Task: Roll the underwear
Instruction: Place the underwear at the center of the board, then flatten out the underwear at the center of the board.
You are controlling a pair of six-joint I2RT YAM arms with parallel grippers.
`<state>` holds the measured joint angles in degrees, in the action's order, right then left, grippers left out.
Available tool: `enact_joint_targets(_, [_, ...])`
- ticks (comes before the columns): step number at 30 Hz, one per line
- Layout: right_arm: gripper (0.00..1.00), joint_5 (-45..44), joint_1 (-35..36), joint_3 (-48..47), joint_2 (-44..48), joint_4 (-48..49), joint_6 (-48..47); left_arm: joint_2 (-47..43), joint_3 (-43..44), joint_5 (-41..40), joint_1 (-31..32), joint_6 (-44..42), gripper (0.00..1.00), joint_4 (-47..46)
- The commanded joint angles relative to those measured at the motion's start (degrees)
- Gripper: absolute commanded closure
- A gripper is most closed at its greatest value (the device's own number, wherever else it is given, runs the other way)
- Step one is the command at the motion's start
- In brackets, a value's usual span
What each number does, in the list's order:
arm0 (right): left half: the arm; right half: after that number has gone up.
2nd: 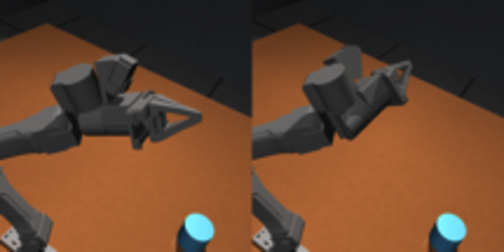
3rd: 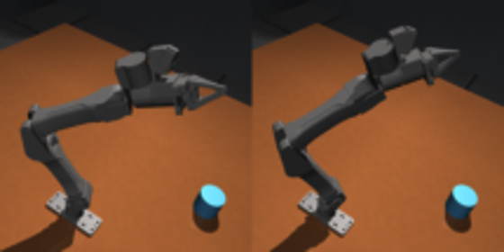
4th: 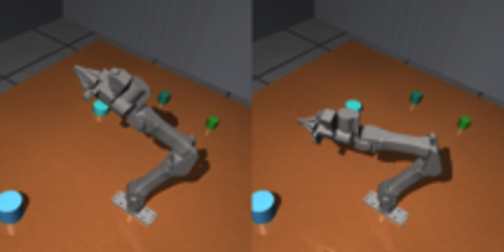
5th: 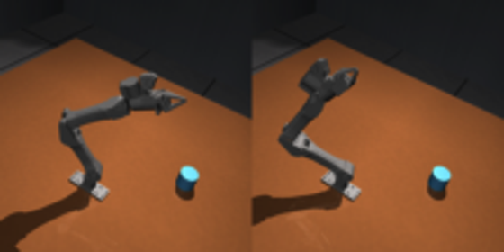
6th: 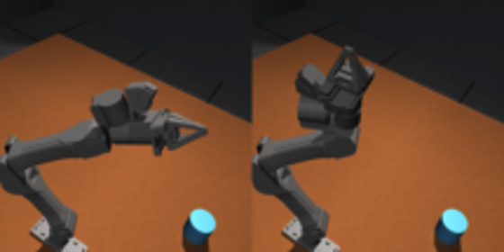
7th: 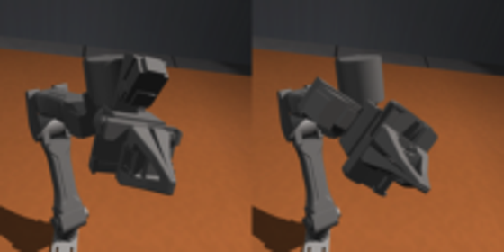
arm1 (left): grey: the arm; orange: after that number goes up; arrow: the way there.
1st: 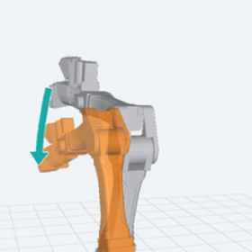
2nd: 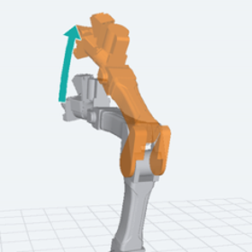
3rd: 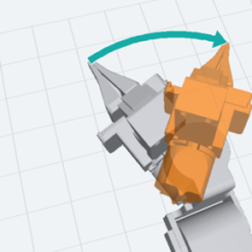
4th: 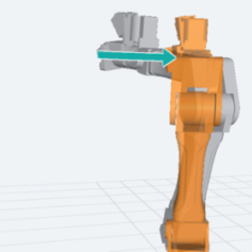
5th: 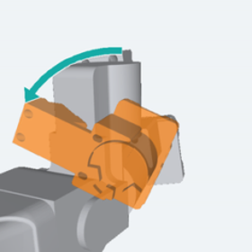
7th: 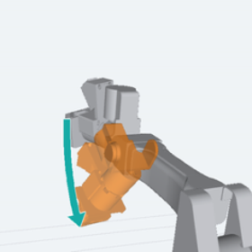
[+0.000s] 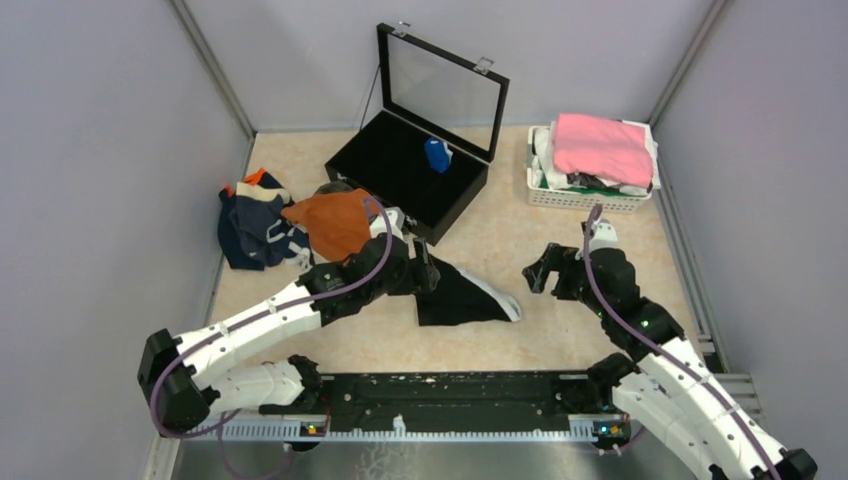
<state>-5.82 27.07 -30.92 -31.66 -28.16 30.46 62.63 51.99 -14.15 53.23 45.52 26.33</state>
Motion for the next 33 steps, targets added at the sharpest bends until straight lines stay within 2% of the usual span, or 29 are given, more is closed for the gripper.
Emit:
enact_joint_targets(1, [0.1,4.9,-0.5,-1.7,-3.2,4.7,-0.6,-1.8,-7.0,-5.0,-0.1,11.6,0.16,2.5])
enact_joint_targets(8, [0.11,8.9,-0.5,-1.6,-6.7,6.1,-1.6,1.9,-10.9,-7.0,-0.3,15.1,0.17,-1.1])
enact_joint_targets(19, [0.11,9.2,-0.5,-0.9,-5.7,5.8,-1.5,10.2,-12.6,-6.5,-1.5,17.9,0.27,-9.0])
enact_joint_targets(26, [0.11,9.0,-0.5,-1.1,-5.1,5.2,-1.9,13.7,-11.9,-10.1,-2.5,15.1,0.63,-10.7])
enact_joint_targets(33, [0.1,7.7,-0.5,-1.1,-2.9,3.7,-2.0,13.9,-7.4,-11.9,-3.7,6.4,1.0,-9.9])
